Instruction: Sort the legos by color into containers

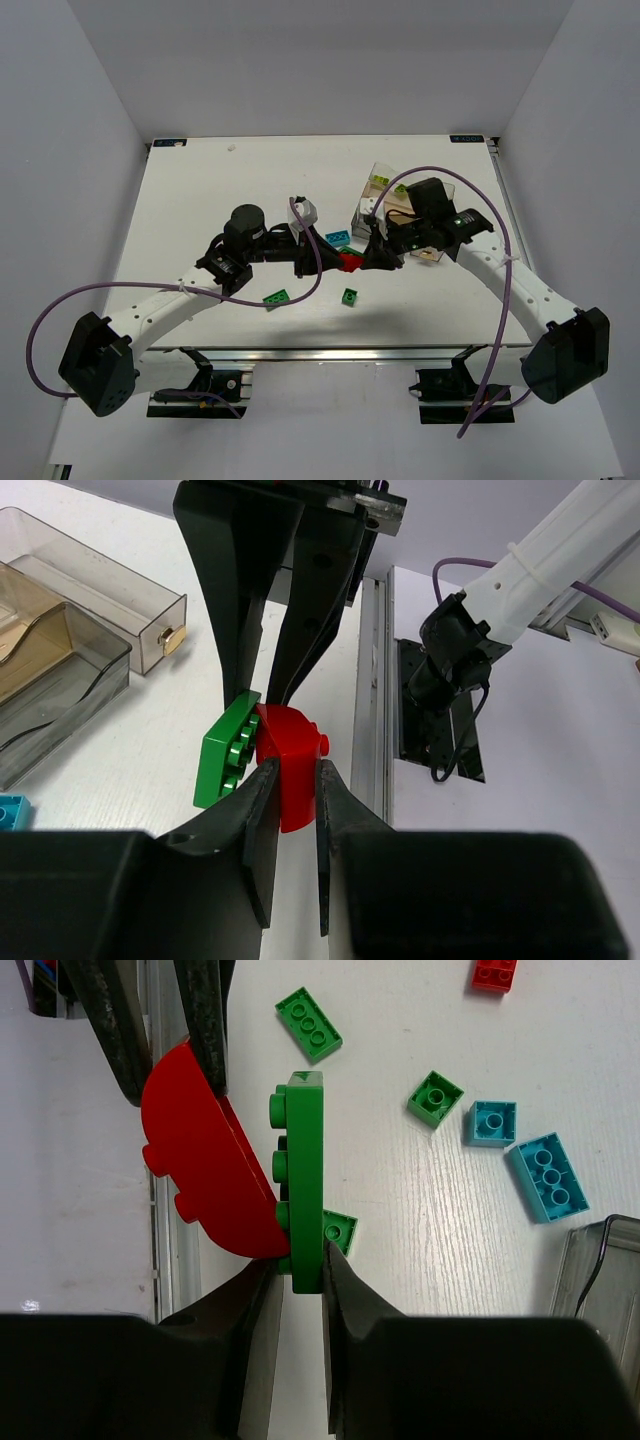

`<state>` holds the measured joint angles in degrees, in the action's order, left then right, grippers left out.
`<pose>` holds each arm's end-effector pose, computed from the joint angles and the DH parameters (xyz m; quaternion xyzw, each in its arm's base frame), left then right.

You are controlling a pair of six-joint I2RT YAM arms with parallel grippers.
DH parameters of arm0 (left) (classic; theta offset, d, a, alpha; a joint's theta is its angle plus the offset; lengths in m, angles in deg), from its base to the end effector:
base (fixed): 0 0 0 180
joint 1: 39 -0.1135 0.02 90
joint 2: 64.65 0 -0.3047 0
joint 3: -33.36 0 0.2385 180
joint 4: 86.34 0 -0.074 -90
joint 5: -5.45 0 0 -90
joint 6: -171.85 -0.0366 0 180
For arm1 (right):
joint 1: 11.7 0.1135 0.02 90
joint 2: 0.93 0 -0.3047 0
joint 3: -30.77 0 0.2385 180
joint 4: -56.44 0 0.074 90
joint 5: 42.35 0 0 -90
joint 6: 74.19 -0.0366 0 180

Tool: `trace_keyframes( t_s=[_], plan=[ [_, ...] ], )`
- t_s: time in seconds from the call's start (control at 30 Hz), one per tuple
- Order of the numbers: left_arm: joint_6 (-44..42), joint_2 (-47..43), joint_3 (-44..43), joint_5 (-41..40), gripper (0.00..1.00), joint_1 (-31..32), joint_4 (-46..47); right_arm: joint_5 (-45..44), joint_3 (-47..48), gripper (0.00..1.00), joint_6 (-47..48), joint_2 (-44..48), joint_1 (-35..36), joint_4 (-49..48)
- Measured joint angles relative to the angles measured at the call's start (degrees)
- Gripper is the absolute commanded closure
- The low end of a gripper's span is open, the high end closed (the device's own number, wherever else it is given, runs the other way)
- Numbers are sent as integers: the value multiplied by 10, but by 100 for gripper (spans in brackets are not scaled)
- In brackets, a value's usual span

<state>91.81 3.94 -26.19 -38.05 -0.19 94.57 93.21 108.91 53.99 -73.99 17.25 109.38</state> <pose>0.1723 -0.1727 0.3457 0.4234 0.6078 -0.5202 0.4252 0.1935 0.1369 0.3522 -0.5917 0.6399 0.3335 0.3595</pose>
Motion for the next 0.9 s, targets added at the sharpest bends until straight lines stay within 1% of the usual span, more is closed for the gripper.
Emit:
trace_keyframes(
  t_s=[0.47,0.9],
  plan=[
    [-1,0,0,-15,100,-1,0,1,0,100,-50,-9,-12,-27],
    [0,0,0,-17,100,-1,0,6,0,100,-66,-9,-21,-40]
  ],
)
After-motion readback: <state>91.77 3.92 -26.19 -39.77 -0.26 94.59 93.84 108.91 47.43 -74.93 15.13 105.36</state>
